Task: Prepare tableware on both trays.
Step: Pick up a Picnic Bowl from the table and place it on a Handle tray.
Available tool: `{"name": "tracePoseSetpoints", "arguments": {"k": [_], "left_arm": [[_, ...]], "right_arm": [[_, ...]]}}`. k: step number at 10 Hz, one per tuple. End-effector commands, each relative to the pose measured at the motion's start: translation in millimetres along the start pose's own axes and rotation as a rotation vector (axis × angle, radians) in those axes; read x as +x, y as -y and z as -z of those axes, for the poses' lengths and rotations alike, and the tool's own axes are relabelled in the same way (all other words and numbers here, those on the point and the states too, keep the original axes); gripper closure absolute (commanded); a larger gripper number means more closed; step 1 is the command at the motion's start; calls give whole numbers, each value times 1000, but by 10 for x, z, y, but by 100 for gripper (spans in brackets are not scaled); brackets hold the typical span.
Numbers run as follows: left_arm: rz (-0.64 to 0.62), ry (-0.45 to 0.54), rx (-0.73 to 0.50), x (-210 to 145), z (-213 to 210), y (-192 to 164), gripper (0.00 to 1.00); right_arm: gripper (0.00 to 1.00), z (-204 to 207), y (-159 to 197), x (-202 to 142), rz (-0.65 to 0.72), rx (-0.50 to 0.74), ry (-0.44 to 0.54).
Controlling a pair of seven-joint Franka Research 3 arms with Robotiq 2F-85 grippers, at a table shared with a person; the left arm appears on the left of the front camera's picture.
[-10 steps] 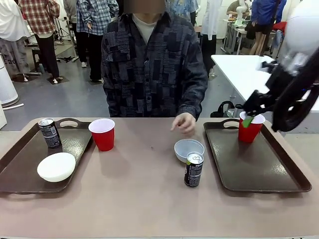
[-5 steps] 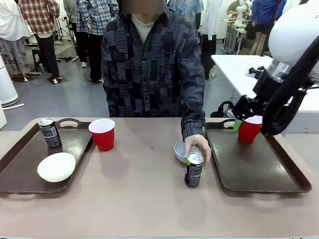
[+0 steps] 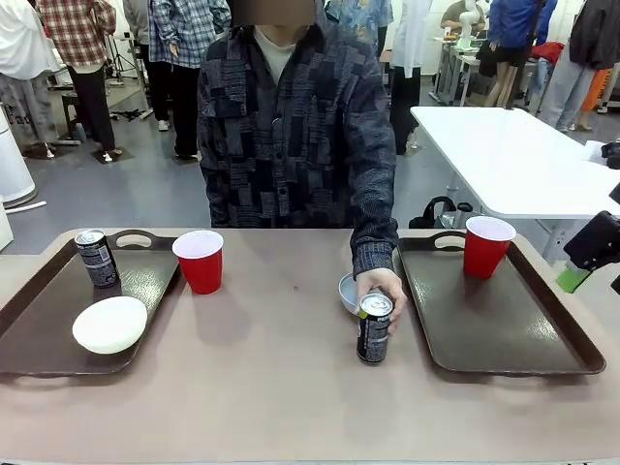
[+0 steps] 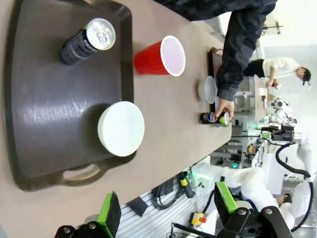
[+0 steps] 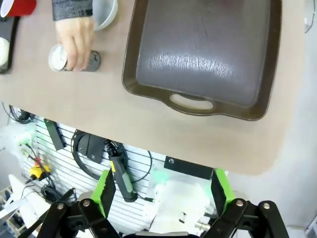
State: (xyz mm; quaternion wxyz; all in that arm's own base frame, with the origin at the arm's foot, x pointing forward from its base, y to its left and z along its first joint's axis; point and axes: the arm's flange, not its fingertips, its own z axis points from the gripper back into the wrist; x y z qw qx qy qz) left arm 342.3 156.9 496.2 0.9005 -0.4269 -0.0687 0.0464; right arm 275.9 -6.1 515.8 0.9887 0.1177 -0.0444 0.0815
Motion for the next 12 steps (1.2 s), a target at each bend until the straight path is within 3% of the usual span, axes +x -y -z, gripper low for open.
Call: {"name": "tracePoseSetpoints", "arguments": {"k": [1, 7, 9, 12], "left_arm": [[12, 7, -22, 13, -27, -8, 0], [12, 7, -22, 13, -27, -8, 0], [12, 7, -22, 13, -27, -8, 0], [12, 7, -22, 13, -27, -8, 0]], "right_arm": [[0, 217, -63, 248, 8, -23, -44], [0, 385, -211, 474, 59, -83, -32], [0, 629, -485, 746, 87, -188, 60], [0, 1108, -920, 1165, 81, -288, 101]]}}
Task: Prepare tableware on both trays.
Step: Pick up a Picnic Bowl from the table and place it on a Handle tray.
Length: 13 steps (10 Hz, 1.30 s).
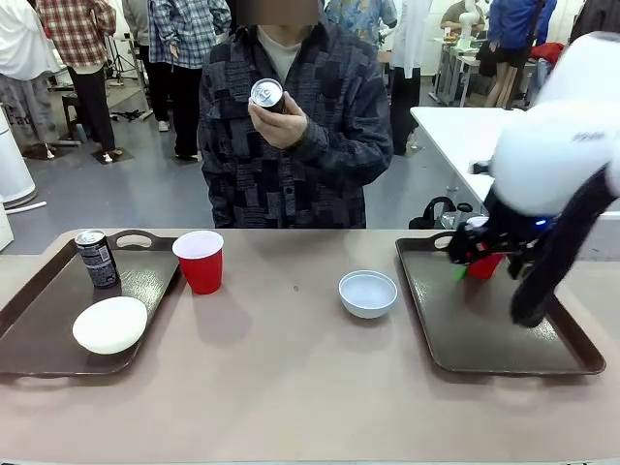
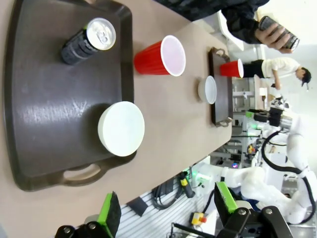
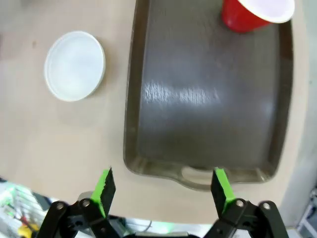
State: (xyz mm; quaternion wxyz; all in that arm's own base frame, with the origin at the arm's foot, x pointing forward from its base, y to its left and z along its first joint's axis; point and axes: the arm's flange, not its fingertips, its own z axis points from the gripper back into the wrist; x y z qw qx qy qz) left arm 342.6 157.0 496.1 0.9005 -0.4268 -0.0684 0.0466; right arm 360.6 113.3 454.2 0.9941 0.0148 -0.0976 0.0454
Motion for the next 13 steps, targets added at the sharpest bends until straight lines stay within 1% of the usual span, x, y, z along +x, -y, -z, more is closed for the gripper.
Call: {"name": "tracePoseSetpoints", "arguments": {"k": [1, 3, 5, 6, 7, 8, 9, 10, 11, 13], "left_arm": [[13, 8, -22, 10, -27, -7, 0], [13, 8, -22, 10, -27, -7, 0], [13, 8, -22, 10, -27, -7, 0], [13, 8, -22, 10, -27, -7, 0], [13, 8, -22, 10, -27, -7, 0], [13, 8, -22, 10, -27, -7, 0], [13, 8, -22, 10, -27, -7, 0], [13, 8, -22, 10, -27, -7, 0], [13, 8, -22, 10, -27, -7, 0], [13, 8, -22, 10, -27, -7, 0]], "right_arm": [[0, 268, -228, 291, 21, -78, 23], [0, 391, -435, 426, 25, -57, 83], [0, 375, -464, 436, 22, -44, 103], [0, 333, -413, 382, 22, -30, 79], [0, 200, -306, 196, 17, -38, 43], [0, 15, -135, -86, 3, -20, -12], [0, -253, 98, -489, -34, 9, -76], [0, -425, 234, -696, -22, 30, -79], [0, -454, 284, -713, -8, 13, -64], [0, -343, 243, -650, -3, 20, -102]]}}
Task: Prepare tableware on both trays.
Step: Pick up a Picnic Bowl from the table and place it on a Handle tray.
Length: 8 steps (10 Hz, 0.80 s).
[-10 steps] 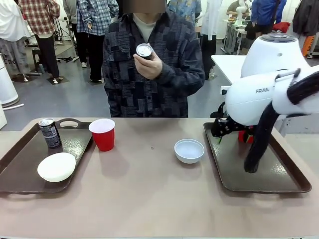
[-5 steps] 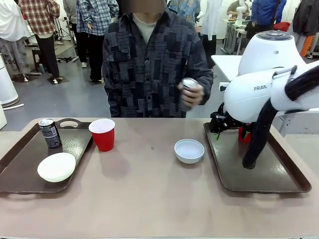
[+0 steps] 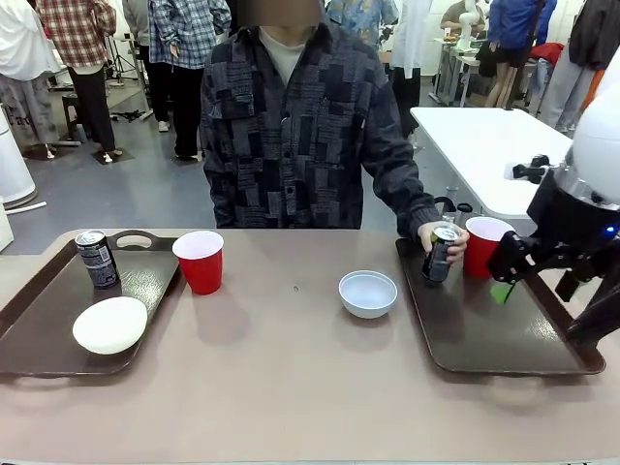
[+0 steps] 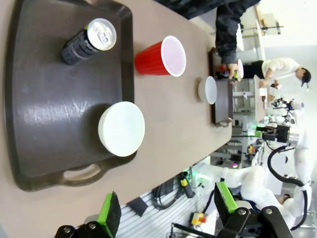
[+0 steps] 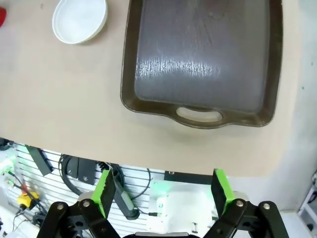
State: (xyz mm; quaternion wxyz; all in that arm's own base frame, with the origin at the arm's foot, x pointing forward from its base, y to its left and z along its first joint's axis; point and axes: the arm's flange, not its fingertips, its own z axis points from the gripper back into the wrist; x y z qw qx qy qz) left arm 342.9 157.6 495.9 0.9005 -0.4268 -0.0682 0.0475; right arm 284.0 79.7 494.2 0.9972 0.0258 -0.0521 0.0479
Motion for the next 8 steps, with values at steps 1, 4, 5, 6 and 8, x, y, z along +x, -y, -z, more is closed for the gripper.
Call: {"name": "tracePoseSetpoints", "arguments": {"k": [1, 4, 5, 6, 8], "left_arm": [[15, 7, -22, 5, -24, -1, 0], [15, 7, -22, 5, -24, -1, 0], [15, 7, -22, 5, -24, -1, 0], [15, 7, -22, 5, -24, -1, 0], [15, 7, -22, 5, -24, -1, 0]], "right_arm": [[0, 248, 14, 76, -2, -8, -24], [0, 262, 21, 86, 3, -1, -25], [0, 262, 17, 91, 7, 2, -27], [0, 265, 20, 100, 11, 7, -32], [0, 272, 7, 125, 15, 7, -33]]}}
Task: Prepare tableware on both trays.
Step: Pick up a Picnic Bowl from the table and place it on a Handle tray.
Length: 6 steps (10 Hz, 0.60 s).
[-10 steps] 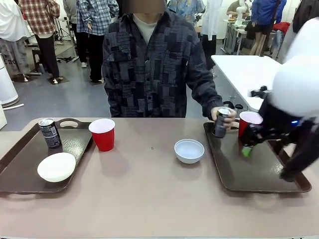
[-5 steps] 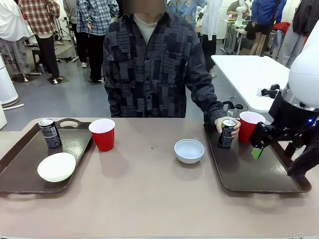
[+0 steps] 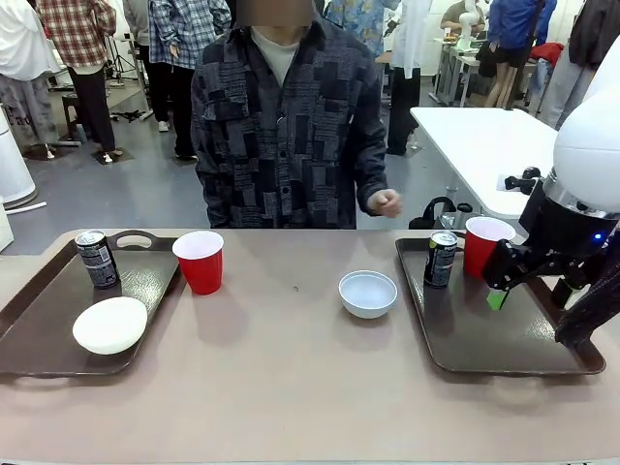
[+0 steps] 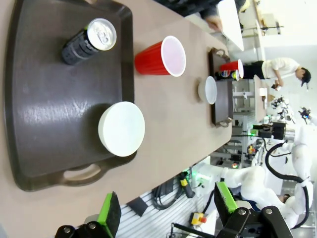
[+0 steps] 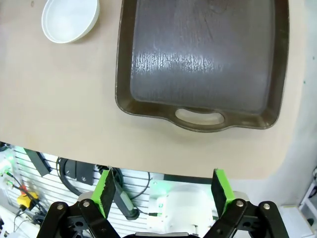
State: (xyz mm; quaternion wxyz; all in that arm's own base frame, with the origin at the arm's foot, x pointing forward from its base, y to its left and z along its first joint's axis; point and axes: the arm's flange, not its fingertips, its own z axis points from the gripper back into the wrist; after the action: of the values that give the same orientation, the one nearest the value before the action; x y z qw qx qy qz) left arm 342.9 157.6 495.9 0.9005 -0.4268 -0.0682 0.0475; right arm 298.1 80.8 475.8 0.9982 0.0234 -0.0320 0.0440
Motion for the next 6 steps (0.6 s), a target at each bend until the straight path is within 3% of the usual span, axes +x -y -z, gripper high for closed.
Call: {"name": "tracePoseSetpoints", "arguments": {"k": [1, 3, 6], "left_arm": [[15, 7, -22, 5, -24, -1, 0], [15, 7, -22, 5, -24, -1, 0], [15, 7, -22, 5, -24, -1, 0]], "right_arm": [[0, 79, -33, 50, 14, 9, 13], [0, 93, -166, 225, 33, 20, 21], [0, 213, -676, 678, 47, 65, 34]]}}
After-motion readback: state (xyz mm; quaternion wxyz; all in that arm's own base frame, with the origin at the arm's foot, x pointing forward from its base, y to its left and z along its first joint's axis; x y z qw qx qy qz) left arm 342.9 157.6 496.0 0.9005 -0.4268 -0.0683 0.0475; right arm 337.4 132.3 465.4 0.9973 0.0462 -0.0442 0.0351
